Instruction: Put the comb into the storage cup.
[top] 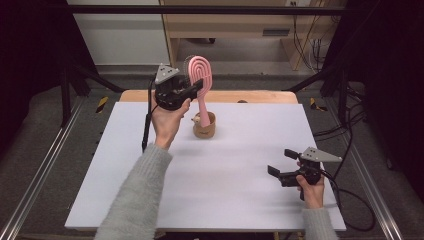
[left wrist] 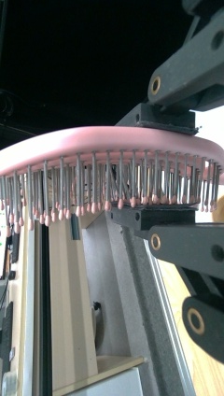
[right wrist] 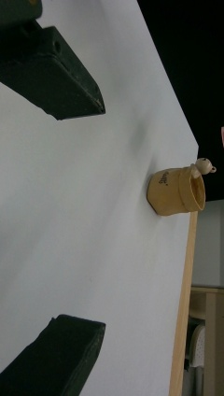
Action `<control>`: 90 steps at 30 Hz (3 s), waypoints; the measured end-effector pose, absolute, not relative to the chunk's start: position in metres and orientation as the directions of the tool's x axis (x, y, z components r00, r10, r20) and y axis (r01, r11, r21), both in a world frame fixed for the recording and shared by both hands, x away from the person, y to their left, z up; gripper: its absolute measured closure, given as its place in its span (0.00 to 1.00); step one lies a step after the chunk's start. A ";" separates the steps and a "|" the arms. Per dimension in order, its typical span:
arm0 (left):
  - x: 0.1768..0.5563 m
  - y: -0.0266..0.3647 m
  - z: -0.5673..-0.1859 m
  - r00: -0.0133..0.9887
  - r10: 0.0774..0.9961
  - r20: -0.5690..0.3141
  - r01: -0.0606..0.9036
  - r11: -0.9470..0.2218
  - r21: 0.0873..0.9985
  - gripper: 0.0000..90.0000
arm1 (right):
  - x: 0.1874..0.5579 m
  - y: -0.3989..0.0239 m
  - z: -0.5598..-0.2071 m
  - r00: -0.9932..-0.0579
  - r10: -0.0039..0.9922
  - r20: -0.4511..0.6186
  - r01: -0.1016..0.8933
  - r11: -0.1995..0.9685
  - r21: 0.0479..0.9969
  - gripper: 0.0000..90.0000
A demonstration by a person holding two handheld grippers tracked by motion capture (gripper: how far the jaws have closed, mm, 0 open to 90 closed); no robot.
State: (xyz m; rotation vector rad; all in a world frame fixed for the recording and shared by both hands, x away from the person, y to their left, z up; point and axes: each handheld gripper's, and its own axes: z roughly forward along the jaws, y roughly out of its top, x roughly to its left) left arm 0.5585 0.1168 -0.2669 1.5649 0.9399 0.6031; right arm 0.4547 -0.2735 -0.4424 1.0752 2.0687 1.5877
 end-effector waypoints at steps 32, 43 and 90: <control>0.595 0.100 -0.279 0.537 0.838 -0.094 0.247 -0.050 0.968 0.70 | 0.454 -0.274 -0.442 -0.669 0.719 0.189 0.366 0.098 0.925 0.00; 0.606 0.097 -0.286 0.531 0.844 -0.078 0.254 -0.070 0.965 0.70 | 0.454 -0.274 -0.442 -0.669 0.719 0.188 0.367 0.099 0.925 0.00; 0.632 0.086 -0.316 0.517 0.856 -0.030 0.294 -0.145 0.945 0.70 | 0.454 -0.274 -0.442 -0.668 0.721 0.187 0.366 0.100 0.925 0.00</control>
